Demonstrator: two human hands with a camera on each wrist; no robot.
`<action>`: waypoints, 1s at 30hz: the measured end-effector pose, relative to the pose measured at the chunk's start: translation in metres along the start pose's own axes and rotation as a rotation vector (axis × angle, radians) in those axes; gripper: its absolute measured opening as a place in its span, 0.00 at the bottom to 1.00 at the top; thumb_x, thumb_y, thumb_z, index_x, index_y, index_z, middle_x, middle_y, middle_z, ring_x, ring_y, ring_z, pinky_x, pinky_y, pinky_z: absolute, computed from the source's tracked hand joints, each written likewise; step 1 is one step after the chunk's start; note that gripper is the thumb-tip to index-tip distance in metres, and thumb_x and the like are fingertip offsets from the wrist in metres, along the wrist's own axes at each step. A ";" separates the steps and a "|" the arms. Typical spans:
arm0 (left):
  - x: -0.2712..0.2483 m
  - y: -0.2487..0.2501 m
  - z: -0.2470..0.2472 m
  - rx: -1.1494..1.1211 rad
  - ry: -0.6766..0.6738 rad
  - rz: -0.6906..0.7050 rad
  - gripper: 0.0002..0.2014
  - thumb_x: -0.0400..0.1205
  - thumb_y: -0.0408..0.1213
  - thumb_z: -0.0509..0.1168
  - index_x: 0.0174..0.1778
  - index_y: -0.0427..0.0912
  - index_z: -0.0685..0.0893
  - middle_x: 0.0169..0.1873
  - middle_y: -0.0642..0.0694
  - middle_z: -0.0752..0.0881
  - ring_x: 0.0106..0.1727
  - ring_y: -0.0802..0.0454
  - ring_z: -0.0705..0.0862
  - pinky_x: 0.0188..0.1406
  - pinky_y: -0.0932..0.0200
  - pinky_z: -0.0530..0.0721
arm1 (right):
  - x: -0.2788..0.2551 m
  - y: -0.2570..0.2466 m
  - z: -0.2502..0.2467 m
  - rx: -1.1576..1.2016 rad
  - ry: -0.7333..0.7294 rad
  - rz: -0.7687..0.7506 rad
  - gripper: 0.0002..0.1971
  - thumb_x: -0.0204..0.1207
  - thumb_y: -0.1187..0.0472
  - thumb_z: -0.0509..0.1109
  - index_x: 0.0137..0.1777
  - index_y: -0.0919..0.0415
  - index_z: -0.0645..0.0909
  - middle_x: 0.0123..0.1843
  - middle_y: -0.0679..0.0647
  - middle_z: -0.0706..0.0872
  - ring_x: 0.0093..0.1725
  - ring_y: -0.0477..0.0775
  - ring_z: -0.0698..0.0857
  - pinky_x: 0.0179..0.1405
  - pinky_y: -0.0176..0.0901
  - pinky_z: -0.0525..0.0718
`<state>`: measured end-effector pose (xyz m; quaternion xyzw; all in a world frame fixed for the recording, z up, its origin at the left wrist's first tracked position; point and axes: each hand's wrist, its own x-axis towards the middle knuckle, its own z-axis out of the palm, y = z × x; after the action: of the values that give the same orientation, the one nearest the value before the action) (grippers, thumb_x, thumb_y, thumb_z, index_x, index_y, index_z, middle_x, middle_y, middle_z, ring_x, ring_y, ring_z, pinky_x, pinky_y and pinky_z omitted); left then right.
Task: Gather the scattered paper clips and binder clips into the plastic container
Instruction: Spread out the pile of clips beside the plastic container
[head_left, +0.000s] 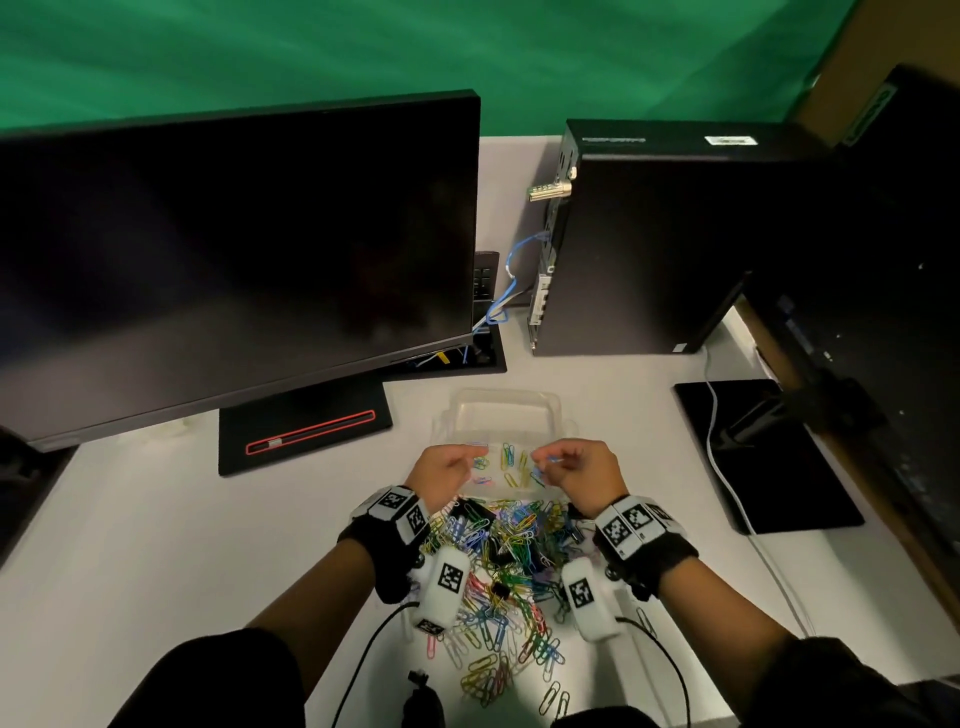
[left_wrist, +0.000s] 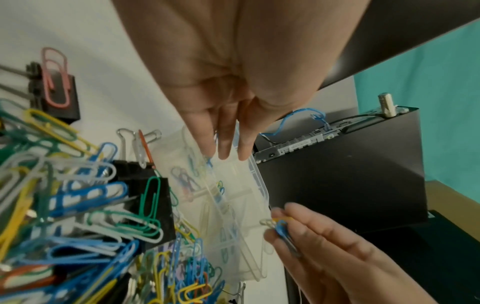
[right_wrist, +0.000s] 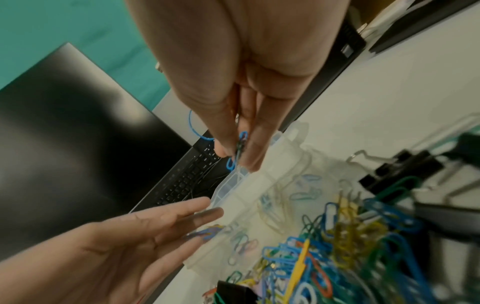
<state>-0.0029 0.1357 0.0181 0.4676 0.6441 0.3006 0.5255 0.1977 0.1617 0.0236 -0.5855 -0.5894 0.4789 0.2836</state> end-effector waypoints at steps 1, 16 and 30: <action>-0.001 0.000 -0.001 -0.007 -0.003 0.005 0.16 0.83 0.21 0.54 0.65 0.28 0.79 0.67 0.27 0.78 0.68 0.30 0.76 0.60 0.56 0.77 | 0.005 -0.003 0.004 -0.020 -0.013 -0.016 0.12 0.72 0.73 0.69 0.40 0.54 0.87 0.38 0.57 0.89 0.36 0.52 0.86 0.46 0.45 0.85; -0.071 -0.031 -0.025 0.576 -0.365 0.163 0.21 0.74 0.38 0.73 0.63 0.46 0.80 0.49 0.53 0.79 0.38 0.68 0.76 0.39 0.78 0.73 | -0.014 -0.008 0.000 -0.252 -0.129 -0.152 0.16 0.71 0.74 0.68 0.43 0.49 0.84 0.42 0.46 0.86 0.36 0.37 0.80 0.32 0.17 0.75; -0.101 -0.067 -0.011 0.844 -0.518 0.251 0.46 0.70 0.40 0.76 0.81 0.49 0.57 0.72 0.45 0.64 0.71 0.51 0.66 0.65 0.74 0.59 | -0.119 0.048 -0.003 -0.646 -0.677 -0.112 0.54 0.53 0.49 0.83 0.76 0.35 0.54 0.63 0.38 0.62 0.59 0.42 0.71 0.62 0.27 0.72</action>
<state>-0.0316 0.0181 0.0018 0.7721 0.4967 -0.0509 0.3932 0.2385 0.0412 0.0082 -0.4218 -0.7984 0.4189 -0.0958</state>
